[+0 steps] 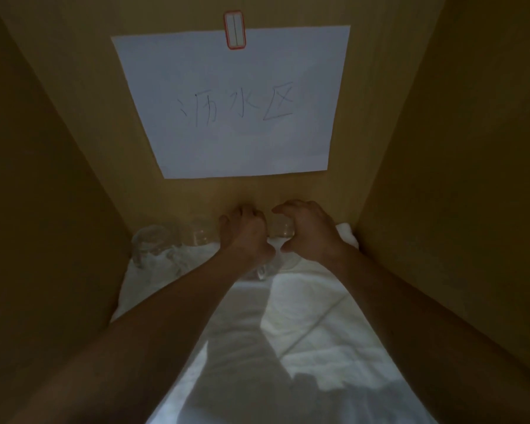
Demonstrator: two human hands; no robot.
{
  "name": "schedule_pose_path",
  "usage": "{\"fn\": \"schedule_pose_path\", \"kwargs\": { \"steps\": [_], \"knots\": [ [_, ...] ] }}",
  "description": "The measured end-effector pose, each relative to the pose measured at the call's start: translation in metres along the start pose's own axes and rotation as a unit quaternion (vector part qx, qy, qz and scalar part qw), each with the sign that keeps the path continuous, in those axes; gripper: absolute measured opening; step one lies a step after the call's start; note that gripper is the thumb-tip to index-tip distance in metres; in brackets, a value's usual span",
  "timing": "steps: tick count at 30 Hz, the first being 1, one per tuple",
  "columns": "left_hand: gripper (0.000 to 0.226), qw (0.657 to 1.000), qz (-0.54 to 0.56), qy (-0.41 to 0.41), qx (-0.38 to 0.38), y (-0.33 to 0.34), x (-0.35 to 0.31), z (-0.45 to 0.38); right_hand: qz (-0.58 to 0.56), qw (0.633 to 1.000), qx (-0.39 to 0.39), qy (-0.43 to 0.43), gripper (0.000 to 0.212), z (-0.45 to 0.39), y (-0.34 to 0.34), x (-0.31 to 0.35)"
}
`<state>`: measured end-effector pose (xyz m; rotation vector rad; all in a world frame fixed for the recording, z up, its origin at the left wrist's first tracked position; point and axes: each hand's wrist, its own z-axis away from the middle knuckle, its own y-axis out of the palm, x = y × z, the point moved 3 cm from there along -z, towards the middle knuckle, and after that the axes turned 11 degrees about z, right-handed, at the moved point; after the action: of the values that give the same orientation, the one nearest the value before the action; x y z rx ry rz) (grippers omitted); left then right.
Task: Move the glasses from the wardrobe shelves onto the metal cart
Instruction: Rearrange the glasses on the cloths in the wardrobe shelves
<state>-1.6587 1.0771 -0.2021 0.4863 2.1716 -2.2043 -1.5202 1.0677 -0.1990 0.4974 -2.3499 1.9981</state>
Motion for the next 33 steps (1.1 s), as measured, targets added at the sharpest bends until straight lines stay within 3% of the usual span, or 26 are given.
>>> {"fn": "schedule_pose_path", "kwargs": {
  "steps": [5,15,19,24,33],
  "knots": [
    [0.055,1.000,0.003,0.019,0.006,0.005,0.006,0.000,0.011,1.000,0.002,0.000,0.087,-0.003,0.008,0.003],
    [0.035,1.000,-0.005,-0.003,0.026,0.002,0.004,-0.001,0.033,0.999,0.032,-0.020,0.088,-0.001,0.008,0.001],
    [0.047,1.000,0.019,-0.007,0.015,0.005,0.009,-0.004,0.032,0.999,0.038,-0.019,0.093,0.005,0.007,0.001],
    [0.065,0.992,0.125,0.004,-0.019,0.002,0.012,0.001,-0.006,1.000,0.008,0.011,0.088,0.014,0.000,0.001],
    [0.056,0.987,0.132,0.033,-0.084,-0.050,0.010,0.029,0.016,0.998,-0.043,0.045,0.083,0.038,-0.034,0.009]
  ]
}}
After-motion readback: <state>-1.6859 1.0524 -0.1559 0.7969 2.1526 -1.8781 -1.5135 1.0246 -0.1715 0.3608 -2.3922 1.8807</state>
